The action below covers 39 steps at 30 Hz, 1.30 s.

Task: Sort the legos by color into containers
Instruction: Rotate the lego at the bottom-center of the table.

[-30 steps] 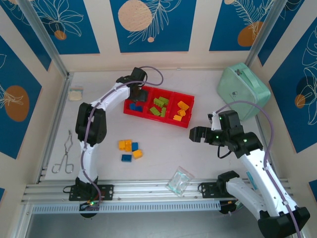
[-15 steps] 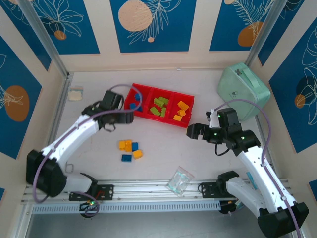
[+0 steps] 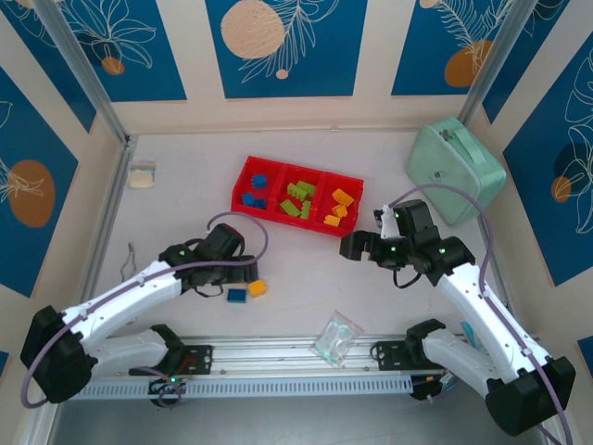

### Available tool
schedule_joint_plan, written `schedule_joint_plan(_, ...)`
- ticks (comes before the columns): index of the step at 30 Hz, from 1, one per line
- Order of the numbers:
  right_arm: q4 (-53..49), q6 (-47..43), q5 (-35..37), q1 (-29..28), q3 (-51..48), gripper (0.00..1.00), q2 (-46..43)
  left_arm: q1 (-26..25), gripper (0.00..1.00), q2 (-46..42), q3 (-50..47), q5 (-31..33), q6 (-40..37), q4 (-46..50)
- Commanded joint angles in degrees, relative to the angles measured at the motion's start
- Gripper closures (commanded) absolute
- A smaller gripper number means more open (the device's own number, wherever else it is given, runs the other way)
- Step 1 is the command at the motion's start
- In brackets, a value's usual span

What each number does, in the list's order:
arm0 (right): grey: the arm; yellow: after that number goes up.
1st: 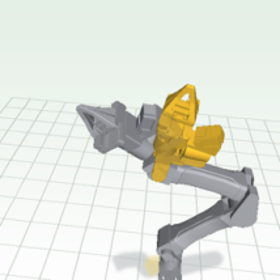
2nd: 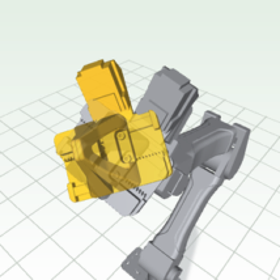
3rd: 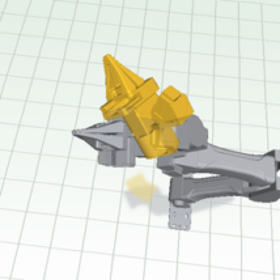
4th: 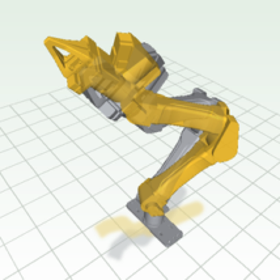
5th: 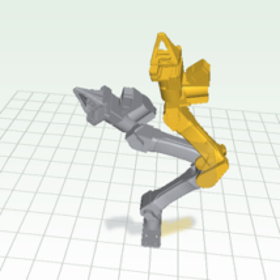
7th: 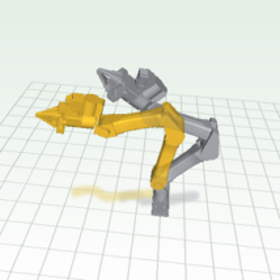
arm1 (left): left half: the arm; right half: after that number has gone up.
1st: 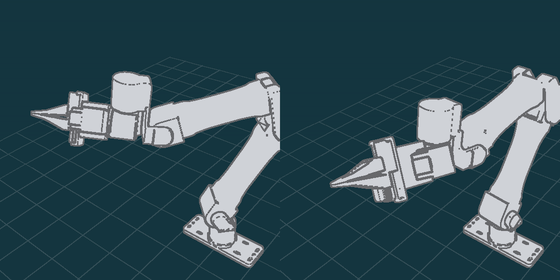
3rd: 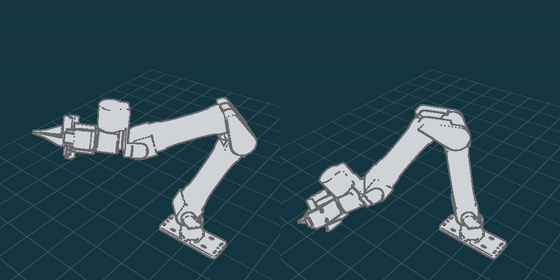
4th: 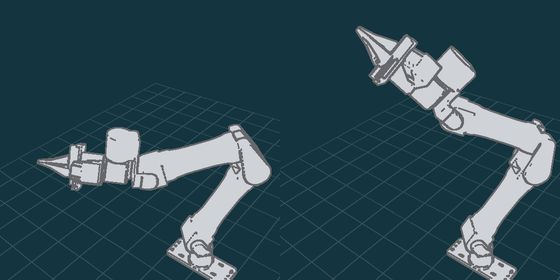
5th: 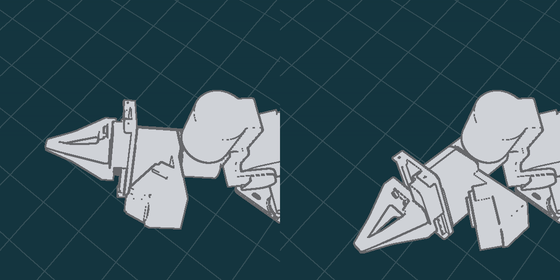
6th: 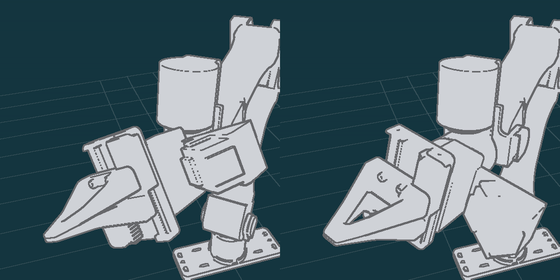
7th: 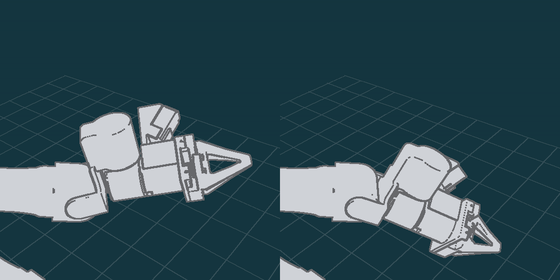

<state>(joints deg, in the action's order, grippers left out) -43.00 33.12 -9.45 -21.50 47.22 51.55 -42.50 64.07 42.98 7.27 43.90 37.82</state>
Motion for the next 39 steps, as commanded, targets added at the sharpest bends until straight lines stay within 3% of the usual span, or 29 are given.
schedule_joint_plan(1, -0.99, 1.07, 0.45, -1.19, 1.16, 0.01, -0.18, -1.50, 0.22, 5.14, 1.36, -1.71, 3.02, -2.40)
schedule_joint_plan(6, -1.62, 0.98, 1.74, -1.49, 0.51, 0.01, -1.84, -4.03, 0.25, 12.86, 4.02, -2.67, 3.73, -4.10)
schedule_joint_plan(21, -5.81, -0.58, 6.26, -1.40, 0.71, 0.01, -5.32, -4.00, 0.31, 23.54, 11.00, -2.52, 1.28, -4.95)
schedule_joint_plan(32, -6.20, -2.18, 7.53, -0.30, -0.12, 0.01, -7.28, -4.00, 0.33, 23.83, 13.31, 0.17, 0.47, -3.06)
schedule_joint_plan(39, -4.22, -1.22, 6.92, -0.23, -0.08, 0.01, -6.00, -4.25, 0.33, 26.98, 16.41, -4.31, -0.91, -3.44)
